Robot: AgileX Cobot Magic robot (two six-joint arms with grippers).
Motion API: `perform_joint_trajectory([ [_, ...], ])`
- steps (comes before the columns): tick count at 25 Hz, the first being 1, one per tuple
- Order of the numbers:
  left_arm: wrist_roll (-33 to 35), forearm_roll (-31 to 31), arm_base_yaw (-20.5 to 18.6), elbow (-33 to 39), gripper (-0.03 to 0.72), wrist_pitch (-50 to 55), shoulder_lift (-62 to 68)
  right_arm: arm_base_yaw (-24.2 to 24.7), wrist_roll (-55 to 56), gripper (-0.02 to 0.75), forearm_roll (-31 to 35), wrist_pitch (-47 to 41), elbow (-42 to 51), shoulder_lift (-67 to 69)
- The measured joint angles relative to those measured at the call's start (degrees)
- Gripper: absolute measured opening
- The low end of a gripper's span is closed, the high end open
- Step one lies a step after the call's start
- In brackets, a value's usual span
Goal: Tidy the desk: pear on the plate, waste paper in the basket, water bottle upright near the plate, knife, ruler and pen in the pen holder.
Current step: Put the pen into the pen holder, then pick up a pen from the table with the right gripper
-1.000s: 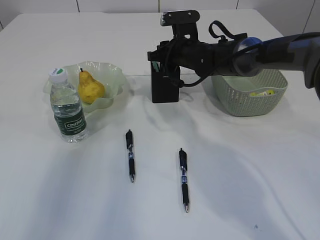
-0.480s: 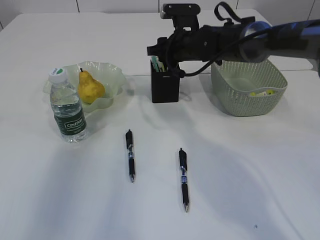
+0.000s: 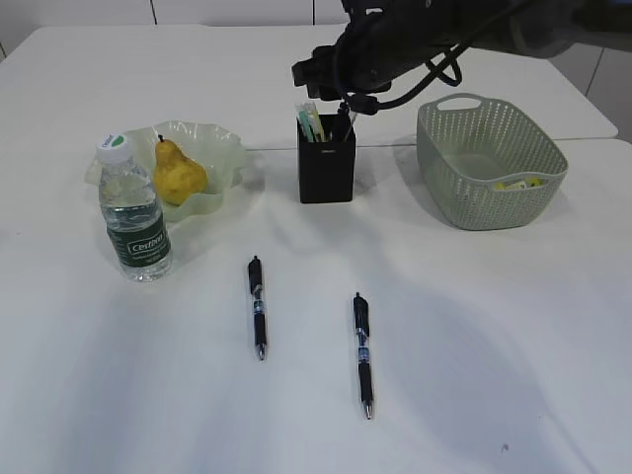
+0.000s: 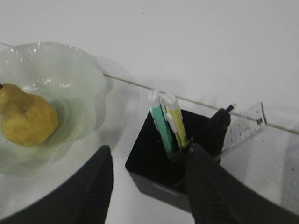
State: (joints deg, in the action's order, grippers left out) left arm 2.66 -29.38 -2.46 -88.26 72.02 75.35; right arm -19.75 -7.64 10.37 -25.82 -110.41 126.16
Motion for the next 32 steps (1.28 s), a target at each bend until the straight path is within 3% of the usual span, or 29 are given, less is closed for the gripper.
perform_joint_trajectory([
  [17, 1.22, -0.09, 0.0, 0.0, 0.466, 0.0, 0.0, 0.0, -0.13, 0.407, 1.43, -32.55, -0.63, -7.38],
  [23, 1.47, -0.09, 0.0, 0.0, 0.466, 0.0, 0.0, 0.0, 5.94, 0.407, 2.13, -38.44, -0.63, -7.38],
  [32, 1.47, -0.09, 0.0, 0.0, 0.466, 0.0, 0.0, 0.0, 13.63, 0.407, -1.96, -43.84, 3.07, -7.59],
])
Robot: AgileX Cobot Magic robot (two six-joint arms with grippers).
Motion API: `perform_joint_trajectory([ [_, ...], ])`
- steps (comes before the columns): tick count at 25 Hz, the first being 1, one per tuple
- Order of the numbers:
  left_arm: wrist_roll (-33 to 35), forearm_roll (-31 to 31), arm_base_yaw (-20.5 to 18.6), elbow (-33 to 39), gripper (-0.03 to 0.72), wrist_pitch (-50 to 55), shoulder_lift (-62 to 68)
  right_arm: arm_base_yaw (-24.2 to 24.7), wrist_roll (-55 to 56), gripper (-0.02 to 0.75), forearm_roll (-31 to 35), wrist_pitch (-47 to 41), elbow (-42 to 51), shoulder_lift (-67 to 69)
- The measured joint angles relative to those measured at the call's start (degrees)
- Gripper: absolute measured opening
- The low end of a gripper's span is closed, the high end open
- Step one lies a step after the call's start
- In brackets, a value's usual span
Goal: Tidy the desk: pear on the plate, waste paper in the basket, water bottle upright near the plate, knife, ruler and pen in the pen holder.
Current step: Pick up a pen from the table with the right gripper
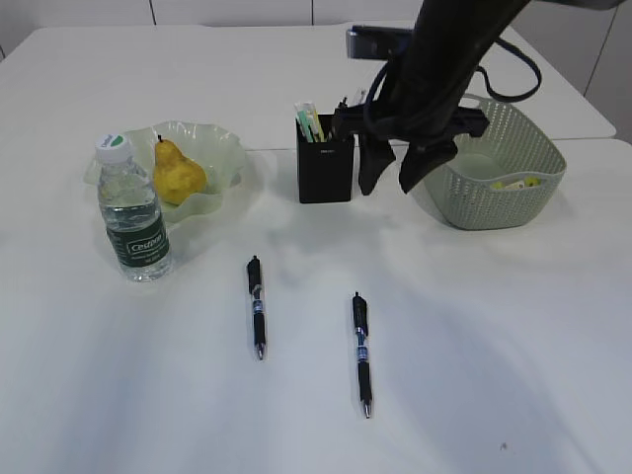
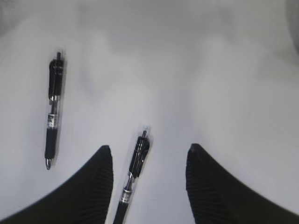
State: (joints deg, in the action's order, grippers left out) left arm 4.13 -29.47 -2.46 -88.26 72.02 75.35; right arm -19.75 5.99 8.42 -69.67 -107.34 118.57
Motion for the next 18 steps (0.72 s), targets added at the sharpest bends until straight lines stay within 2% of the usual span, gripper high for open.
perform_joint_trajectory([
  [5, 0.02, 0.0, 0.0, 0.0, 0.466, 0.0, 0.0, -1.46, 1.26, 0.407, 0.21, 1.28, 6.55, -0.82],
  [13, 0.12, 0.0, 0.0, 0.0, 0.466, 0.0, 0.0, -4.38, 5.75, 0.407, 1.0, 10.23, 19.91, -4.24],
  [18, 0.12, 0.0, 0.0, 0.0, 0.466, 0.0, 0.0, -5.27, 7.2, 0.407, 6.22, 17.32, 27.09, -4.24],
])
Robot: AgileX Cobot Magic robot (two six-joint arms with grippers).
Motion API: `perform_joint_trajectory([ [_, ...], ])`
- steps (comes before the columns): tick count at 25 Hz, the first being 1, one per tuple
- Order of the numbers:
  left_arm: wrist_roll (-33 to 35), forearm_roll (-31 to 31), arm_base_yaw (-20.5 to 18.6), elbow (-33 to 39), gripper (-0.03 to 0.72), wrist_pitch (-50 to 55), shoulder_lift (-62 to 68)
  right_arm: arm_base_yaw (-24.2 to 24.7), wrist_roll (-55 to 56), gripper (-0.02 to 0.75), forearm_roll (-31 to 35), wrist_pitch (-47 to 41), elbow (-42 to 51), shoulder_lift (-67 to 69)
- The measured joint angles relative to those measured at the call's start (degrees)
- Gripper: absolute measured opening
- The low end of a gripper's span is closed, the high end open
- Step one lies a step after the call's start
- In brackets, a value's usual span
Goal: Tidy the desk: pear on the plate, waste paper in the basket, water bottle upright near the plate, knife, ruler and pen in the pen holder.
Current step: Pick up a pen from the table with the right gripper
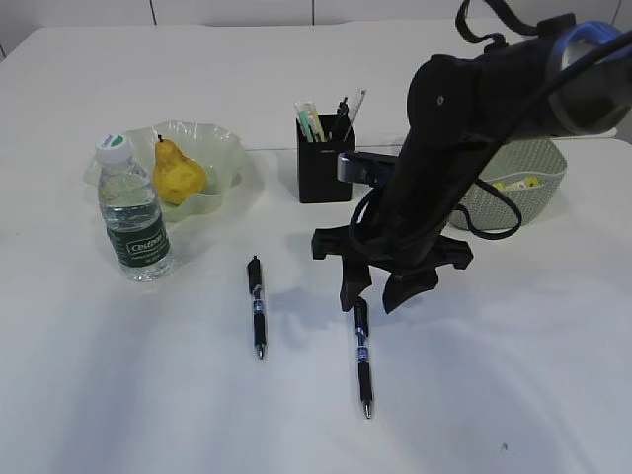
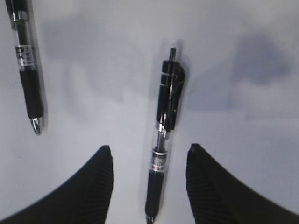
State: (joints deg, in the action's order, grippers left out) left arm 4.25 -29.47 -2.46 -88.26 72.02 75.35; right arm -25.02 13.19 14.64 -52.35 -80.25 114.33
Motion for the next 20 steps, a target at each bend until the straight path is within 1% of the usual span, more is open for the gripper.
perform_joint_trajectory([
  [5, 0.02, 0.0, 0.0, 0.0, 0.466, 0.0, 0.0, -1.03, 0.04, 0.407, 1.13, 3.15, 0.68, 0.0],
  [10, 0.02, 0.0, 0.0, 0.0, 0.466, 0.0, 0.0, -1.05, 0.04, 0.407, 1.13, 5.16, 0.68, 0.0],
  [20, 0.83, 0.0, 0.0, 0.0, 0.466, 0.0, 0.0, -1.27, 0.04, 0.407, 1.01, 5.99, 0.72, 1.72],
])
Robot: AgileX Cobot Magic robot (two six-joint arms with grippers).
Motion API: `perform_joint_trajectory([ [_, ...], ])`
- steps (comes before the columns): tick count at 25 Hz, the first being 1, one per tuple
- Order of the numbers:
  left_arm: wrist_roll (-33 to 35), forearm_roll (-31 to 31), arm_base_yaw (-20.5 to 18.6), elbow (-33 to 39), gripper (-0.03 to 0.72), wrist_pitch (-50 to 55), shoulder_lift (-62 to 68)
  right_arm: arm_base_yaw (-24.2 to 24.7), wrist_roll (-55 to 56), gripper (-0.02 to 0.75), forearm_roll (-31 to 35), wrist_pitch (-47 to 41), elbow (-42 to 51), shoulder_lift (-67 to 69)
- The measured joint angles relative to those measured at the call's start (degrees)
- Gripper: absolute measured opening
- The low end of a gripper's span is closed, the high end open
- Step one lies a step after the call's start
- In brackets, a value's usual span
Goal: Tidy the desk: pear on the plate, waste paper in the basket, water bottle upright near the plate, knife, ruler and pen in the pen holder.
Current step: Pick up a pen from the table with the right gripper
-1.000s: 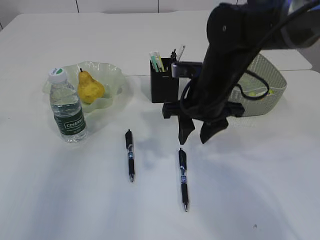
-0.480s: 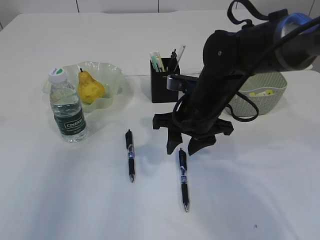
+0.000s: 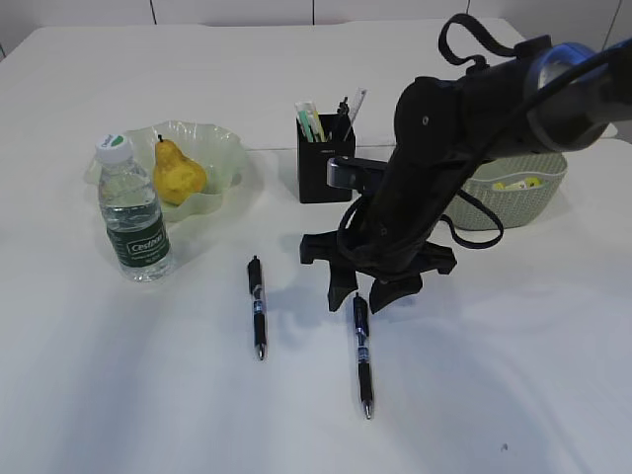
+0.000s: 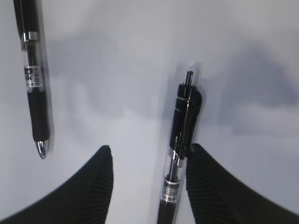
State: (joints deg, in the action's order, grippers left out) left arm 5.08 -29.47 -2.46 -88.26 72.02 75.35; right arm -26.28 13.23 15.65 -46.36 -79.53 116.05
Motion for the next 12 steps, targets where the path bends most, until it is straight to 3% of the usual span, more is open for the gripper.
perform_joint_trajectory([
  [12, 0.47, 0.0, 0.0, 0.0, 0.466, 0.0, 0.0, 0.0, 0.0, 0.407, -1.19, 0.16, 0.0, 4.01],
])
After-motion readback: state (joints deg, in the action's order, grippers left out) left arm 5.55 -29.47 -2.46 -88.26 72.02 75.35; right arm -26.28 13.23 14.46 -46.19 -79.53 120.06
